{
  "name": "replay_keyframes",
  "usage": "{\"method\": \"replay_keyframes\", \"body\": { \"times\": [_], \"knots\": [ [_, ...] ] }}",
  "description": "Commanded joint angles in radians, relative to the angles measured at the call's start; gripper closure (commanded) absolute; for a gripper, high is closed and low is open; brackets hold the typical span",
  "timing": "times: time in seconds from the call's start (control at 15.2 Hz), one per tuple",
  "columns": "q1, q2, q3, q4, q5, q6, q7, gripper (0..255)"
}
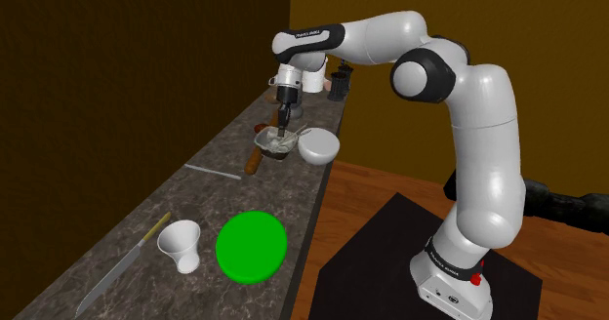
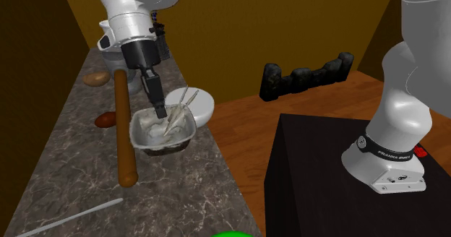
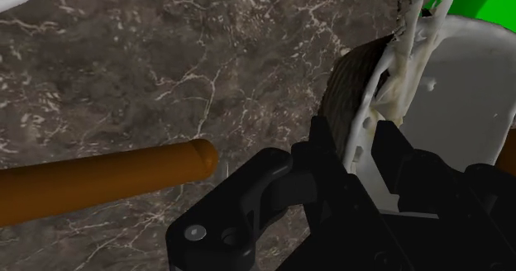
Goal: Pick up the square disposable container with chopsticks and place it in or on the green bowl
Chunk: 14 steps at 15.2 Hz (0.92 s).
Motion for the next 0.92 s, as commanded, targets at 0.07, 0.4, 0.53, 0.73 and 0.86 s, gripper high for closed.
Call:
{"method": "replay_keyframes", "body": {
  "times": [0.07,0.4,0.53,0.73,0.86],
  "knots": [
    [-0.002,-0.012,0.000,0.023,-0.002,-0.032,0.013,255],
    [0.074,-0.130,0.026,-0.159,0.009,0.065,0.073,255],
    [0.103,-0.169,0.039,-0.218,0.015,0.099,0.100,255],
    [0.144,-0.220,0.062,-0.294,0.026,0.148,0.143,255],
    [0.172,-0.250,0.078,-0.338,0.034,0.180,0.174,255]
  ]
}}
